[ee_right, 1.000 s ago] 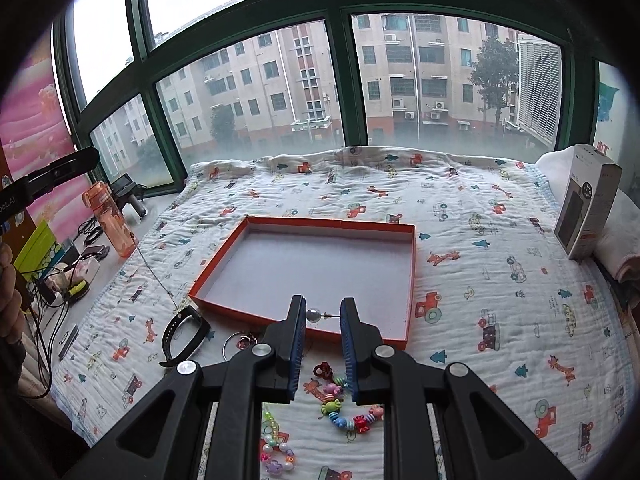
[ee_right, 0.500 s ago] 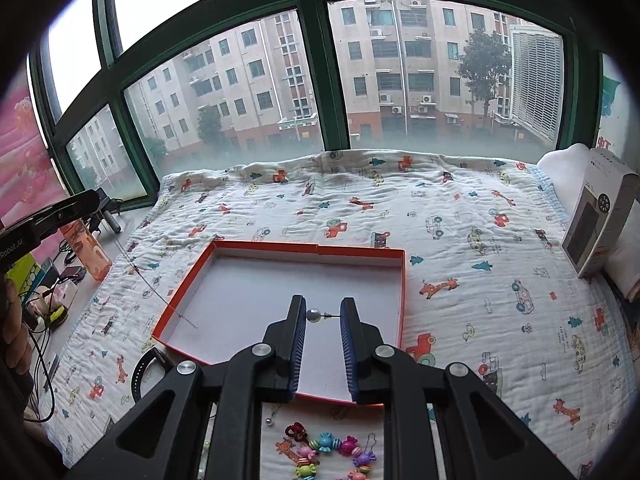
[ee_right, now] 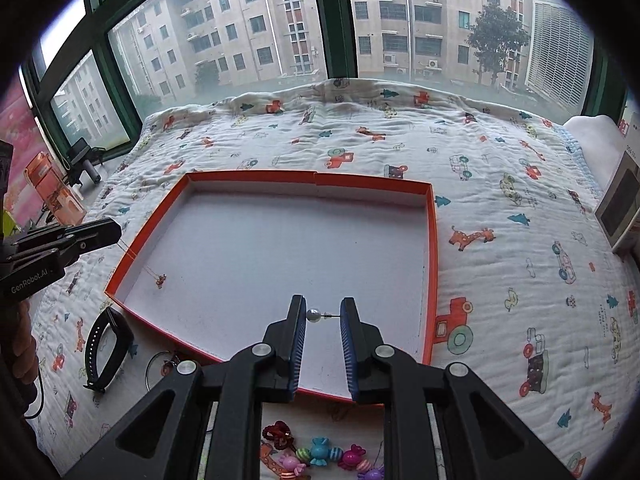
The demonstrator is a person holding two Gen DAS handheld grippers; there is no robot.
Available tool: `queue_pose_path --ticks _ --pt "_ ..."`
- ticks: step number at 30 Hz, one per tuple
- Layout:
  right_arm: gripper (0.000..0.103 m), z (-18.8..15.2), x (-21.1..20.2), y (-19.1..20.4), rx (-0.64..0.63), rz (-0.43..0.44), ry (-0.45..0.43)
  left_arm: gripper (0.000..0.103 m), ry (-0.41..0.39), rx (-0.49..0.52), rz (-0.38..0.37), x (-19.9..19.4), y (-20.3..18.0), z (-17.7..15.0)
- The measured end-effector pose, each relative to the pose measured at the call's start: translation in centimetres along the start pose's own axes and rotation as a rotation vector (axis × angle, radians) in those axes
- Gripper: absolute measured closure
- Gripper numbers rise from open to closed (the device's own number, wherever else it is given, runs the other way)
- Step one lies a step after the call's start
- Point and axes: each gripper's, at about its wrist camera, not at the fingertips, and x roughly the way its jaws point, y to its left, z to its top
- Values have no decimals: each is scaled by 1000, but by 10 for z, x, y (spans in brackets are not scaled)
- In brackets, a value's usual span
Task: Organize jewelry
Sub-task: 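Carry necklace and stud into the orange tray and open both tools, then grasp the black watch band with the left tool while the right tool approaches the candy-bead bracelet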
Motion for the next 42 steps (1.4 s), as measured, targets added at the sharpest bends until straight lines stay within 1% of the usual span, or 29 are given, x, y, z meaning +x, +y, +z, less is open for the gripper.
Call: queue_pose_path --ticks 5,11,12,13,14,15,16,17,20,23,24,25,27,28,30,32,33,35,37,42 --pt "82 -4 9 -1 4 2 33 90 46 -22 -17 22 8 -17" --pt "82 -5 15 -1 10 5 53 89 77 -26 -24 29 8 -21" --pt "82 -5 17 -1 11 5 56 85 82 -27 -23 30 8 -22" --pt "82 -5 17 -1 12 8 59 77 86 -29 -21 30 7 -22" --pt "82 -5 18 -1 15 12 63 72 85 -33 -17 31 8 -23" --pt "82 -5 19 -1 16 13 67 59 80 -37 -15 29 8 -23" --pt "81 -5 19 -1 17 10 69 51 73 -41 -14 28 8 -23" --pt "81 -5 19 -1 18 8 69 50 69 -44 -17 26 9 -24" --pt "78 -5 18 -2 22 0 68 50 68 -41 -17 21 8 -24" --pt "71 -6 10 -4 33 4 52 50 61 -35 -21 11 7 -28" --pt "67 -6 6 -4 35 8 45 49 59 -36 -24 6 7 -29" --pt "62 -7 2 -4 35 8 39 45 58 -38 -28 2 8 -32" --pt "58 -9 -6 -3 26 6 27 40 54 -39 -28 -8 8 -38" --pt "56 -10 -10 -1 20 4 23 40 52 -35 -28 -13 8 -42" --pt "54 -13 -17 0 16 3 13 39 60 -27 -29 -20 8 -51" --pt "52 -17 -24 1 21 11 6 34 75 -19 -29 -24 7 -61" --pt "51 -19 -27 1 26 15 4 30 83 -13 -27 -25 6 -67" --pt "49 -24 -31 3 35 24 0 29 100 -1 -22 -24 4 -75" --pt "48 -28 -35 5 40 30 1 25 117 2 -18 -22 3 -83" --pt "47 -39 -39 11 21 22 12 24 125 4 -6 -16 3 -89"
